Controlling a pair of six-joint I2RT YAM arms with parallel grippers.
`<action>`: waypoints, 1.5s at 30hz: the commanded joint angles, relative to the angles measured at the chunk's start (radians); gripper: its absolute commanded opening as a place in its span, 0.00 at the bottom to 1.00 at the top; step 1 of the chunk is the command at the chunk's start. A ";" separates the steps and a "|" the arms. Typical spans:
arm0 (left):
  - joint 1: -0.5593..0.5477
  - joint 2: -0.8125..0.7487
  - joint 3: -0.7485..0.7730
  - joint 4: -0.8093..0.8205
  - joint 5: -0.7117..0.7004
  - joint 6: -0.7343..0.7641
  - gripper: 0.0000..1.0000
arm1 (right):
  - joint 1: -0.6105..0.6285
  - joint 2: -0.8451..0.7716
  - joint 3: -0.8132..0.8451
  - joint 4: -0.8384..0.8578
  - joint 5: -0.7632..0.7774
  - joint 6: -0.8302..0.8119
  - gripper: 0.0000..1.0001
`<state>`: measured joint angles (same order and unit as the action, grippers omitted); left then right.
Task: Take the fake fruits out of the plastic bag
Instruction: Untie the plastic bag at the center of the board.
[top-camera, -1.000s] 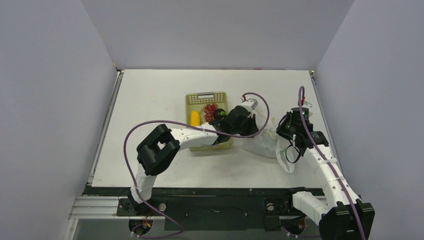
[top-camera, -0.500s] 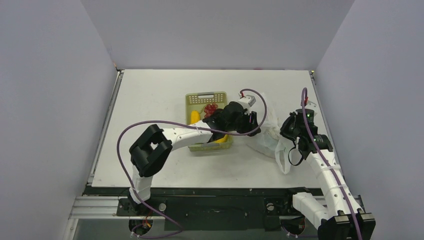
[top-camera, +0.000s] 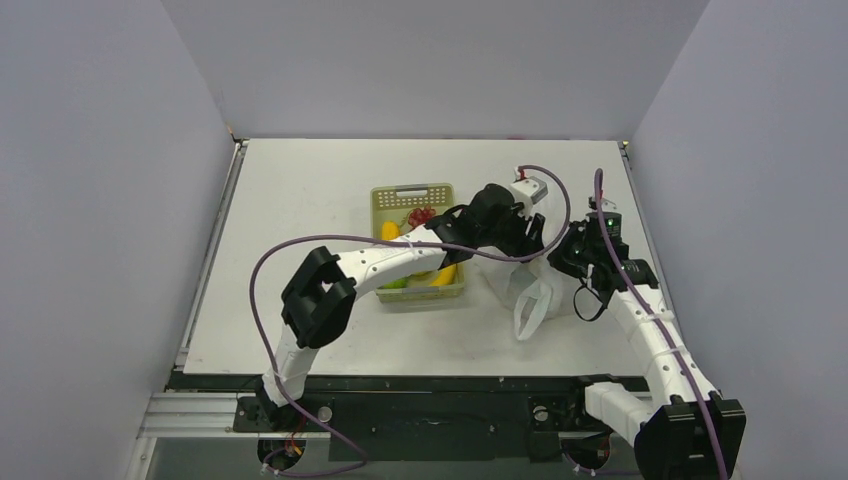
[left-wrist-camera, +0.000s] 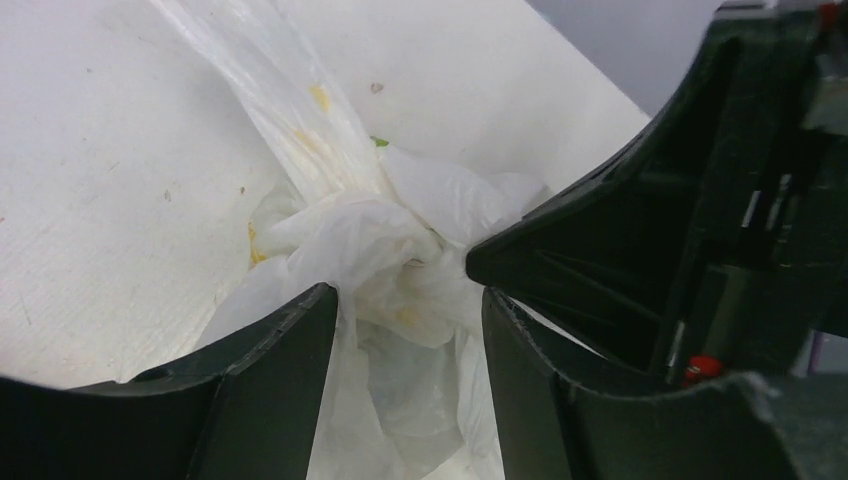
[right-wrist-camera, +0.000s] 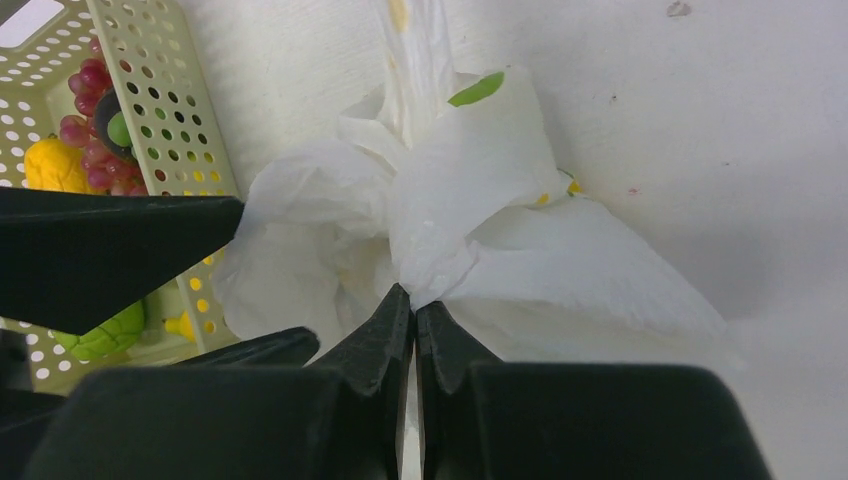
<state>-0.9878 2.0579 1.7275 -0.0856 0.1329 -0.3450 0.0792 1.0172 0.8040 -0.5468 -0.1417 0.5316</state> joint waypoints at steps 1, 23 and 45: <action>0.021 0.044 0.083 -0.130 0.019 0.050 0.53 | -0.004 0.040 0.091 0.014 -0.035 0.000 0.00; 0.067 -0.034 0.032 -0.071 0.085 -0.064 0.48 | 0.004 0.077 0.019 0.008 -0.003 -0.059 0.00; 0.024 0.122 0.172 -0.198 -0.044 -0.030 0.34 | 0.007 0.005 0.045 0.024 -0.040 -0.028 0.00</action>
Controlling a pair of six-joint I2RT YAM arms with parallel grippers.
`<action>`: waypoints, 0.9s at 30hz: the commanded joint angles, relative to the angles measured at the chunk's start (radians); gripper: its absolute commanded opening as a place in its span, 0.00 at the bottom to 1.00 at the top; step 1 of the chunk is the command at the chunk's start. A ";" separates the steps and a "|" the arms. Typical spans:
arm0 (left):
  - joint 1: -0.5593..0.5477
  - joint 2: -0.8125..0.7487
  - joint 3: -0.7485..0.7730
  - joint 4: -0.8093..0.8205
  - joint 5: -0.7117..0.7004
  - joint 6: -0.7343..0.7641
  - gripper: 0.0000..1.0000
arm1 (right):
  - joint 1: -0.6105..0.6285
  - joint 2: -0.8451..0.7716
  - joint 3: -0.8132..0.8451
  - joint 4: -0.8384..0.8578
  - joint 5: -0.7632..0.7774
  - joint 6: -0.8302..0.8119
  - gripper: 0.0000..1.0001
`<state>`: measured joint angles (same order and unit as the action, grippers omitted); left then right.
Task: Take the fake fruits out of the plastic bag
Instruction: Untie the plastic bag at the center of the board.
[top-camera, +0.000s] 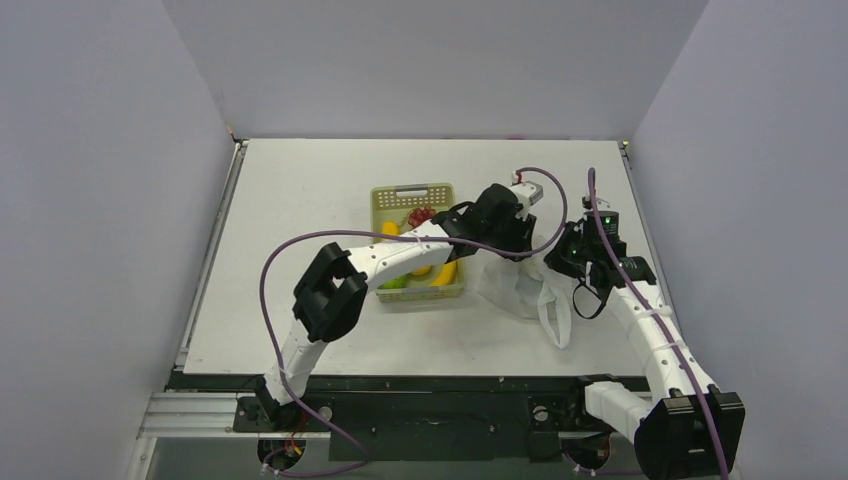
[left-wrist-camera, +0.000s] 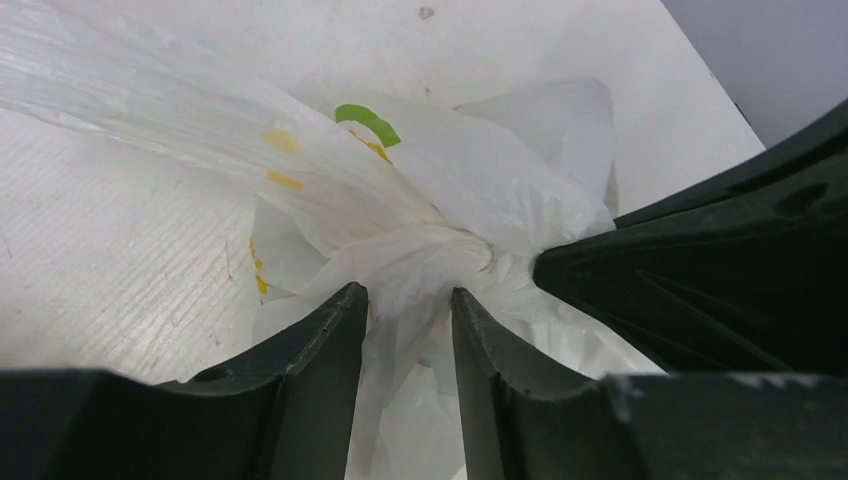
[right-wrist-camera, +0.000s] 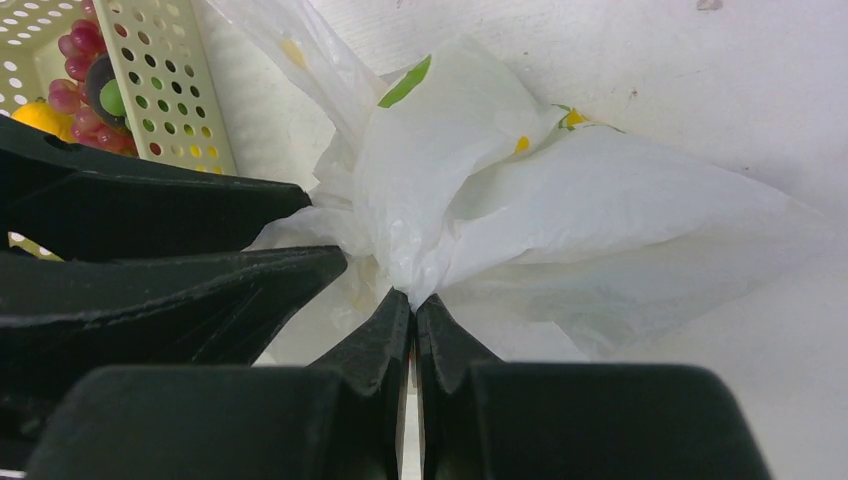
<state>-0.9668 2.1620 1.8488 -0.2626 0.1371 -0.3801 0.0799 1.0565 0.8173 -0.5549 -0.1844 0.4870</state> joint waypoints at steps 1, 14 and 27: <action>0.004 0.015 0.049 -0.025 -0.066 0.004 0.23 | 0.006 -0.038 0.031 0.032 0.007 0.019 0.00; 0.068 -0.127 -0.225 0.170 -0.094 -0.062 0.00 | -0.130 -0.117 0.026 0.011 0.035 0.061 0.00; 0.078 -0.194 -0.353 0.343 0.060 -0.170 0.00 | -0.135 -0.134 0.077 -0.126 0.106 -0.018 0.28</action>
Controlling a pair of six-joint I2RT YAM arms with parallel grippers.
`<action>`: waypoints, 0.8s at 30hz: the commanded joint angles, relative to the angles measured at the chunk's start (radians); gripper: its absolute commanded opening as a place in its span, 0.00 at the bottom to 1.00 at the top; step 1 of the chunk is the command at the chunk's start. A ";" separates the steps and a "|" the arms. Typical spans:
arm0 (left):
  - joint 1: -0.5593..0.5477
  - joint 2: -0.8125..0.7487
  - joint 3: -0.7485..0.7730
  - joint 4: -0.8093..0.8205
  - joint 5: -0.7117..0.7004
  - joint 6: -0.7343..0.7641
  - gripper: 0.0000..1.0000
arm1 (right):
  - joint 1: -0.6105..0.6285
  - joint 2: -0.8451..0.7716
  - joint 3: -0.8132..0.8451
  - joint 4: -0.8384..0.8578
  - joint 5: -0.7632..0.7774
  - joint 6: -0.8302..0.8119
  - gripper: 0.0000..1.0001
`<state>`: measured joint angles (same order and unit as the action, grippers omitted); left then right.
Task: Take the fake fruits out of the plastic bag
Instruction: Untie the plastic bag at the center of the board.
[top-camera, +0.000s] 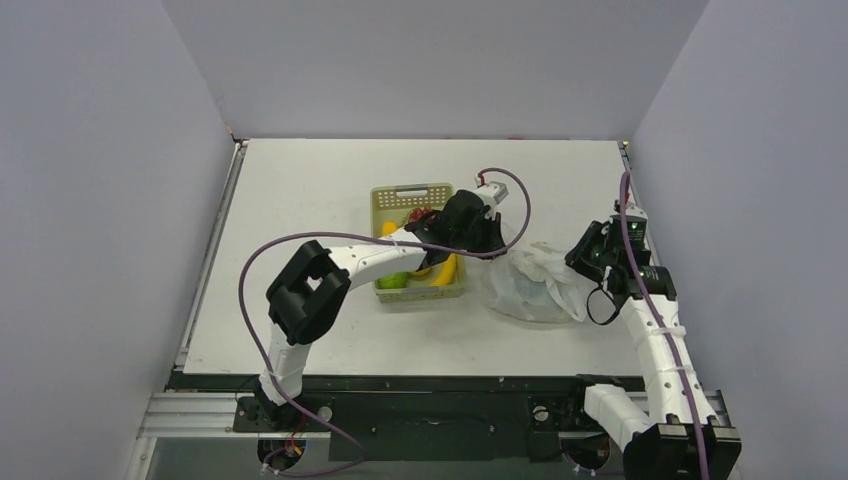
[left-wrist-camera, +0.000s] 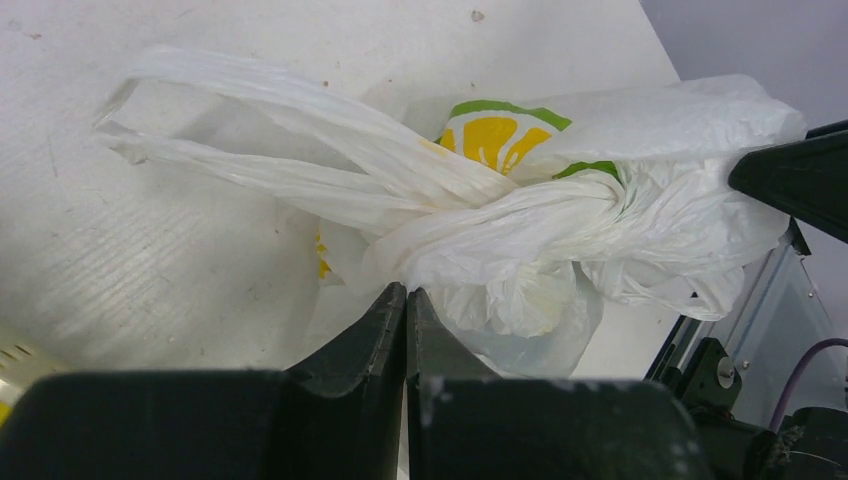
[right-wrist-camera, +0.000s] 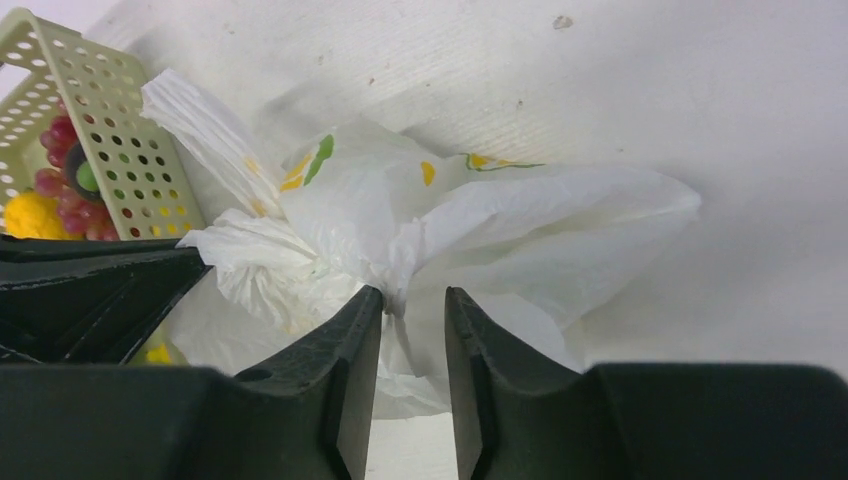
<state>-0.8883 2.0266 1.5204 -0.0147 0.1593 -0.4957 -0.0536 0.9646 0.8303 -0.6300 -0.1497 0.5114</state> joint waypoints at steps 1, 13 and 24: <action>-0.002 -0.064 -0.030 0.098 0.037 -0.056 0.00 | 0.007 -0.049 0.069 -0.067 0.077 -0.047 0.30; -0.005 -0.049 0.019 0.056 0.079 -0.081 0.00 | 0.160 -0.308 -0.069 -0.003 0.127 0.360 0.71; -0.019 -0.055 0.051 0.017 0.114 -0.053 0.00 | 0.161 -0.162 -0.179 0.189 0.130 0.617 0.76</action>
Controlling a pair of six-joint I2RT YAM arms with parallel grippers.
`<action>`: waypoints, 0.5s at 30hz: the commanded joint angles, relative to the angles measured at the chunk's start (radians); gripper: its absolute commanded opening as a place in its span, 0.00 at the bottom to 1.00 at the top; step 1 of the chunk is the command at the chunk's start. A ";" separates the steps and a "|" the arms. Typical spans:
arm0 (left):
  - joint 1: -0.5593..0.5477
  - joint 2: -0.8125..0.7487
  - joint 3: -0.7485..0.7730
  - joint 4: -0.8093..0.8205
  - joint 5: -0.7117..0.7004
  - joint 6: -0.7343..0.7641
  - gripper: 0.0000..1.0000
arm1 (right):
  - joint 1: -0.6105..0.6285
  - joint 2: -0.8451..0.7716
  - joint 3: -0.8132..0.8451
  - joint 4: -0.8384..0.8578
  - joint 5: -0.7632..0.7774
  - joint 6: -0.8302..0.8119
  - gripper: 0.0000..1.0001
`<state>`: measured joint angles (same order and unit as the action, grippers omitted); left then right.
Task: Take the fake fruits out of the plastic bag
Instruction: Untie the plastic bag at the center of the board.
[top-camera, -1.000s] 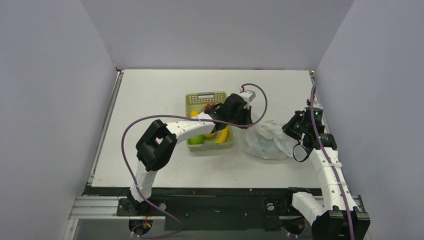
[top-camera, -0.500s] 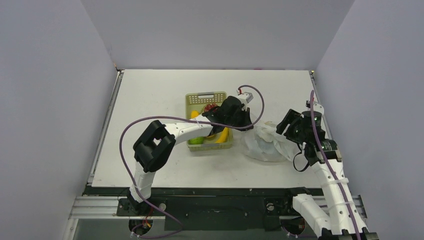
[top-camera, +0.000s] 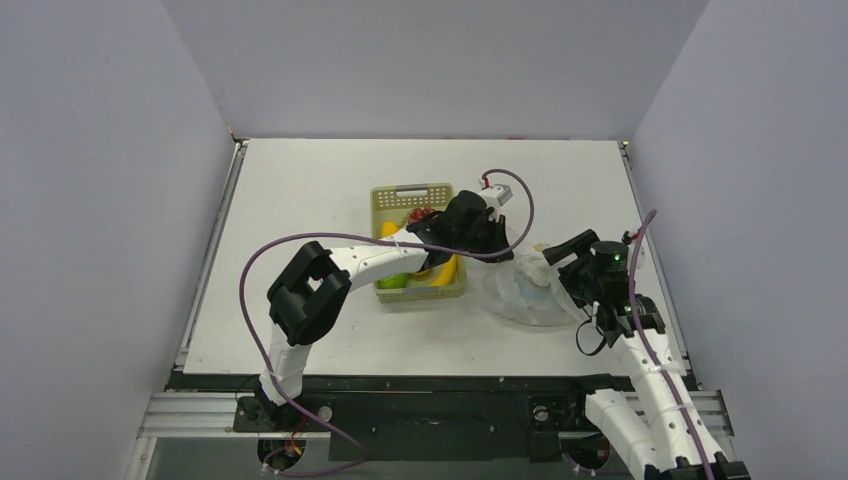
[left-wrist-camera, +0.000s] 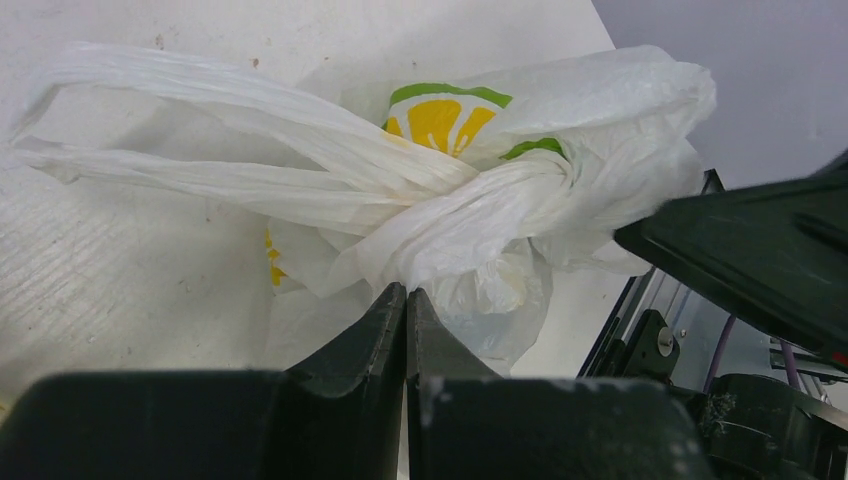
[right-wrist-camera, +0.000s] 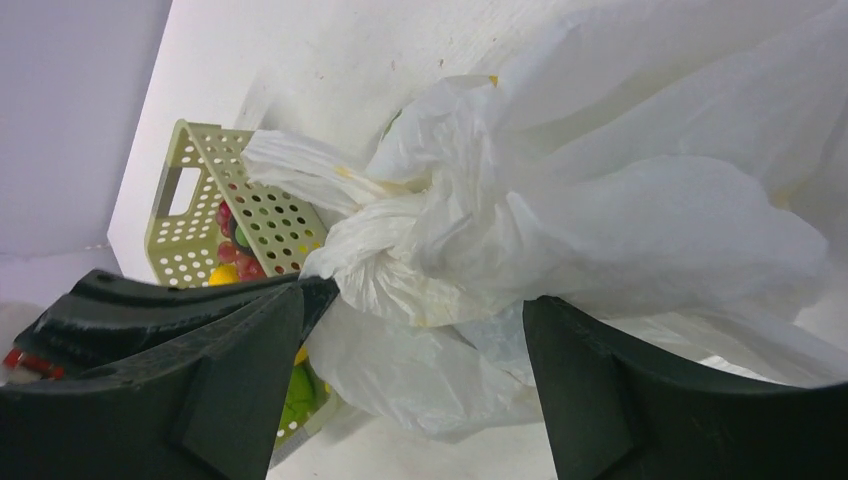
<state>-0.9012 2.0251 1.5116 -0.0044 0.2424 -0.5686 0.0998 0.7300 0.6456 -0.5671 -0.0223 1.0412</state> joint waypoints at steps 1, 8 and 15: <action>-0.007 -0.055 0.058 0.006 0.036 0.019 0.00 | 0.008 0.085 0.000 0.135 0.002 0.103 0.75; -0.016 -0.045 0.094 -0.048 0.064 0.032 0.00 | 0.006 0.111 -0.071 0.175 0.083 0.192 0.55; -0.016 -0.070 0.066 -0.046 0.046 0.042 0.00 | -0.015 0.145 -0.076 0.186 0.122 0.166 0.53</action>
<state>-0.9112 2.0235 1.5513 -0.0555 0.2745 -0.5495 0.0978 0.8543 0.5709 -0.4389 0.0536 1.2026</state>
